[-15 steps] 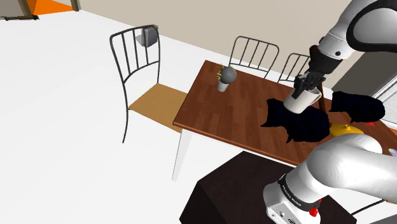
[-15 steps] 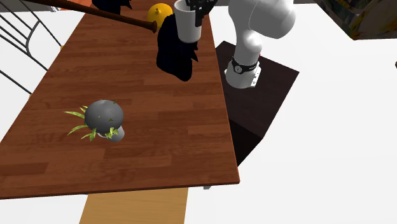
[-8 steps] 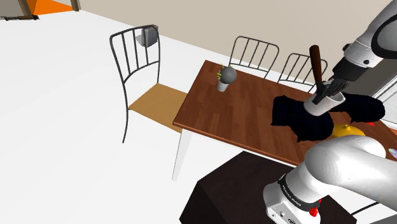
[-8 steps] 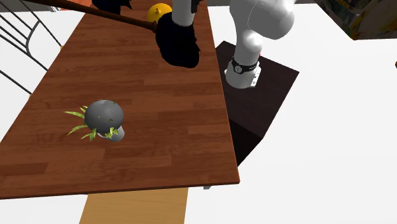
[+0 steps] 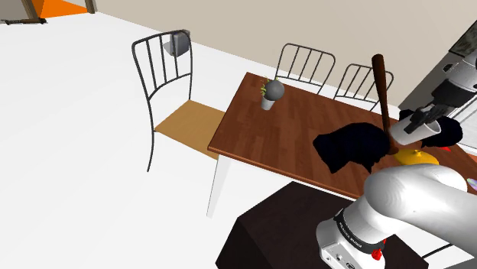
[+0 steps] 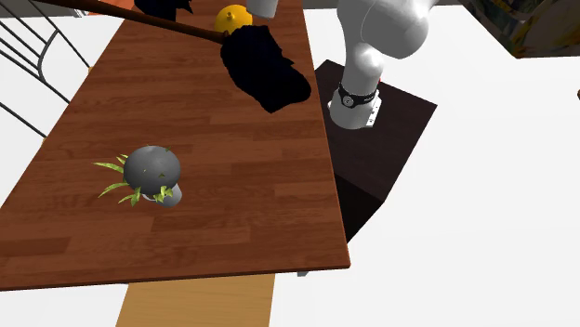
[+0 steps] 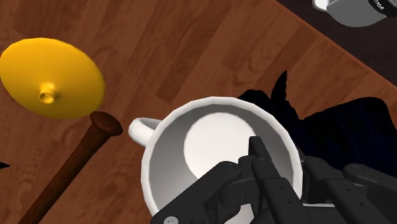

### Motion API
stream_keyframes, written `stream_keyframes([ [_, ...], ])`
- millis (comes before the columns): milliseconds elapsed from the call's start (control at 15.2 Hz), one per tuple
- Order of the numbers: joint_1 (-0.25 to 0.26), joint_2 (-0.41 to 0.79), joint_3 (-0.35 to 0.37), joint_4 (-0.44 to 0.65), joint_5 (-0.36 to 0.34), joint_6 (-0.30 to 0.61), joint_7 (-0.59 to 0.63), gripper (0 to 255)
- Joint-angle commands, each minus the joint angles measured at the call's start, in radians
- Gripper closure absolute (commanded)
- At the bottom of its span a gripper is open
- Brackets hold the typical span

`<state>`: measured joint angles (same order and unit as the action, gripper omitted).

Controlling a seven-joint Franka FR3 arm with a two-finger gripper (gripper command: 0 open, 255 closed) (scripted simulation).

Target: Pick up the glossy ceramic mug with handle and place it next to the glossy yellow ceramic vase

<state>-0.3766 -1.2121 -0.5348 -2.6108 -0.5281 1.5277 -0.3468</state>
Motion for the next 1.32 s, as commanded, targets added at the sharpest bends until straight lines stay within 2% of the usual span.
stream_keyframes([
  [0, -0.015, 0.002, -0.048, 0.033, -0.044, -0.013, -0.054, 255],
  [330, -0.023, 0.035, -0.173, 0.124, -0.141, -0.015, -0.172, 255],
  [594, -0.008, 0.072, -0.271, 0.215, -0.207, -0.011, -0.261, 255],
  [924, 0.038, 0.124, -0.393, 0.350, -0.273, -0.003, -0.369, 255],
  [1254, 0.114, 0.175, -0.519, 0.508, -0.323, 0.002, -0.475, 255],
])
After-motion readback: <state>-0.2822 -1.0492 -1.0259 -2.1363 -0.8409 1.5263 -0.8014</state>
